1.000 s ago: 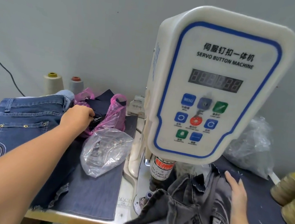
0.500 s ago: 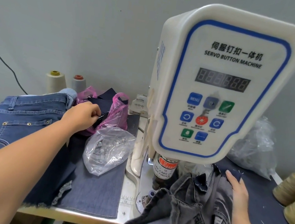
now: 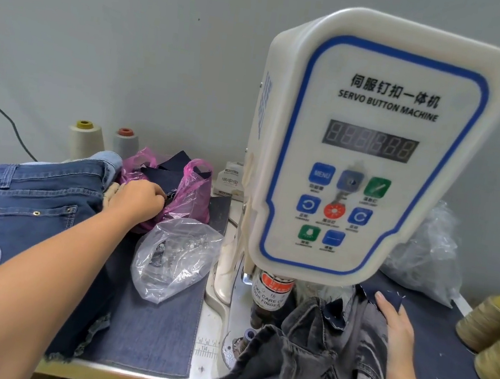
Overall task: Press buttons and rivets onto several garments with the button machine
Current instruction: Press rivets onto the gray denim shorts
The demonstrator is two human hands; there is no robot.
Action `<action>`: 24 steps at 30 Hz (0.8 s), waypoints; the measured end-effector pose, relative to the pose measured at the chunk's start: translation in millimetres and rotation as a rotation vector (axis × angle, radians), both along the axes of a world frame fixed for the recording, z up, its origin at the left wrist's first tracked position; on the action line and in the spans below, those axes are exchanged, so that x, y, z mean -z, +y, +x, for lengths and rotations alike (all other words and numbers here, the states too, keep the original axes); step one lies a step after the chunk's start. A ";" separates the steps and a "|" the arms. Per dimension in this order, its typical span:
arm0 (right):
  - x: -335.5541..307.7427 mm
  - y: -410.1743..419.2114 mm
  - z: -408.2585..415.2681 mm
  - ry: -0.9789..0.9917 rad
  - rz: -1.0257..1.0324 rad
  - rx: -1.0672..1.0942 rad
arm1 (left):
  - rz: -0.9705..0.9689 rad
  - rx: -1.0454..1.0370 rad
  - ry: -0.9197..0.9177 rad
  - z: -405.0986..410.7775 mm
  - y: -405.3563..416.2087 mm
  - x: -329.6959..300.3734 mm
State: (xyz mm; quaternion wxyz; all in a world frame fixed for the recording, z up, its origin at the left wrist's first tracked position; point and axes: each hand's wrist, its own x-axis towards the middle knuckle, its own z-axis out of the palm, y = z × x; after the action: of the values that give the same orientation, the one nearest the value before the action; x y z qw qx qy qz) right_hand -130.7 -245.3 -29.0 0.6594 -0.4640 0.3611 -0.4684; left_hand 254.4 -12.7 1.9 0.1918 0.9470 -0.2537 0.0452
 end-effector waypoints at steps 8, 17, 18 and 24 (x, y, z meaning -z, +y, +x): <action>1.2 -2.5 0.2 0.025 -0.028 -0.003 | -0.036 0.029 0.005 -0.7 0.8 2.4; -0.5 -0.8 0.7 0.040 -0.015 0.003 | 0.044 0.089 -0.175 -3.9 3.2 -3.5; -0.6 -1.2 0.6 0.045 -0.014 0.003 | 0.020 0.095 -0.169 -2.5 5.2 -5.4; -0.4 0.2 -1.0 0.073 0.000 0.005 | 0.035 0.176 -0.227 -0.7 13.0 -3.8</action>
State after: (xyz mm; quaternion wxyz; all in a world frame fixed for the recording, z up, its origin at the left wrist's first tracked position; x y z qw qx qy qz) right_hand -131.8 -245.1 -28.6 0.6445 -0.4801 0.3860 -0.4528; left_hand 253.7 0.3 5.7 0.1484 0.9131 -0.3568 0.1305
